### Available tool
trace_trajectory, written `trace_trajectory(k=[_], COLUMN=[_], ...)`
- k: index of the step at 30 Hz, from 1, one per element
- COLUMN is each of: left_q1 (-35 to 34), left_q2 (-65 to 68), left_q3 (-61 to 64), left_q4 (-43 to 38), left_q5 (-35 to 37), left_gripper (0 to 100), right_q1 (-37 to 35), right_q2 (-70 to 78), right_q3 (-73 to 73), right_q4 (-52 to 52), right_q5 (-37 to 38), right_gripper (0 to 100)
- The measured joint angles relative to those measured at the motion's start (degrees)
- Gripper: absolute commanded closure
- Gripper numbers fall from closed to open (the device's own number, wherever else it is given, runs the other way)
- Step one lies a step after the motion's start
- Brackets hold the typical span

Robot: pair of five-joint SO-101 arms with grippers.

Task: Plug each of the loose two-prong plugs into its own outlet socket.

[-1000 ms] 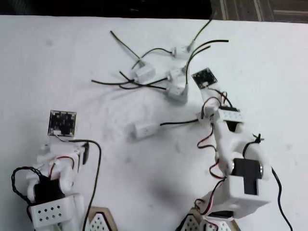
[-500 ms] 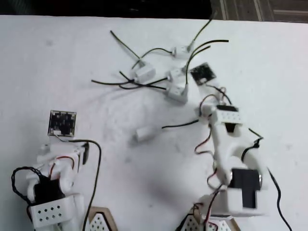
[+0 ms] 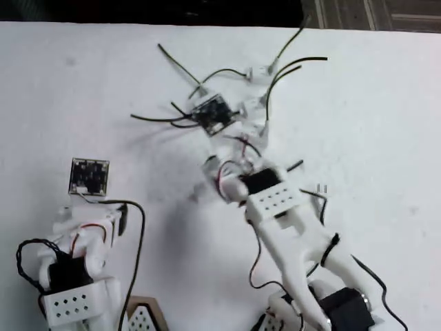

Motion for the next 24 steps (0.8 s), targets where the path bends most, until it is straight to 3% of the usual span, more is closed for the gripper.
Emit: trace_trajectory(k=[11,19,24], left_q1=[0.0,0.0,0.0], left_q2=[0.0,0.0,0.0], left_q3=[0.0,0.0,0.0], left_q4=[0.0,0.0,0.0], left_q5=[0.0,0.0,0.0], left_gripper=[74,74,74], right_q1=[-4.84,-5.27,-6.51], right_q2=[14.77,10.64,5.98], right_q3=[-2.99,-3.78,-3.78], right_q4=[-0.88,13.71,15.12], right_q5=[-3.08,-3.08,-3.08], right_gripper=[98.1,98.1,98.1])
